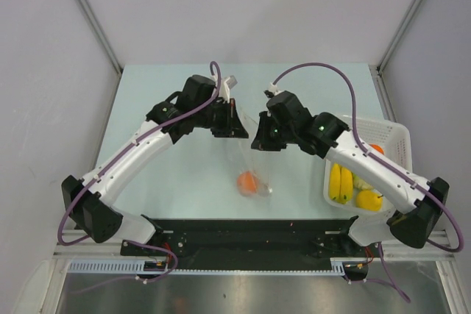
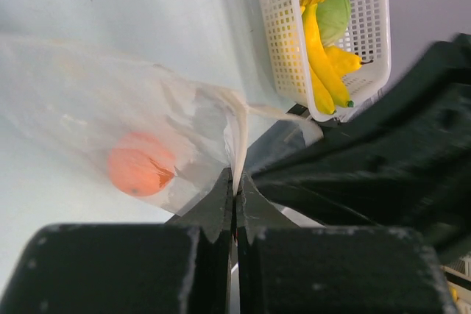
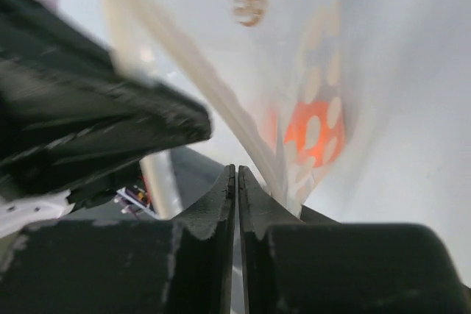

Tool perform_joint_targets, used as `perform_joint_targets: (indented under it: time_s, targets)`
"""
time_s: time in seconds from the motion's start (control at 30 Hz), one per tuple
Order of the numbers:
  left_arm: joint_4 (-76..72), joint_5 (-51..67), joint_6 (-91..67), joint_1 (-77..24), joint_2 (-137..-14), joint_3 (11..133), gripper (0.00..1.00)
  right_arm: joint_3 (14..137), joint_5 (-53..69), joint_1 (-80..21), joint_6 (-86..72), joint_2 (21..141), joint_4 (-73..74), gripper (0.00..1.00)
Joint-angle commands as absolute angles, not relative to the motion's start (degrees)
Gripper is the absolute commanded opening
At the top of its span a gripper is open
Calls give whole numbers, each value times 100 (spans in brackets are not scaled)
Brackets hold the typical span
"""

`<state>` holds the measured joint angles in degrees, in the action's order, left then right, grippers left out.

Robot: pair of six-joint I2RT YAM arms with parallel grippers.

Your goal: Open the zip-top bag and remove the fake food

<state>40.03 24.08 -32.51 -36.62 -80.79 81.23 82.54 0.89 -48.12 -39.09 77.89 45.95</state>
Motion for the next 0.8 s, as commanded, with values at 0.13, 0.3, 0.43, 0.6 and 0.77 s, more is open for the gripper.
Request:
perform_joint_targets:
  time_s: [0.13,0.3,0.43,0.6,0.77]
  targets:
    - [4017,2443,-3217,-3779,-8130,8525,0,8235,-930,-4852,-4614,8252,4833,3]
    - [3999,2531,-3182,-3806,-8156,8525,0,8191,-932,-4869,-4903,8385,4843,3]
    - [3850,2628,-3278,-3814,-8174,8490,0,8121,-808,-4974,-5123,8507,4728,3]
    - [3867,2610,-3296,-3841,-8174,8508,0,7928,-764,-4860,-5414,8560,4764,4]
    - [3771,2698,-3349,-3850,-8139,8420,0,7753,-686,-4825,-5380,8666,4606,5]
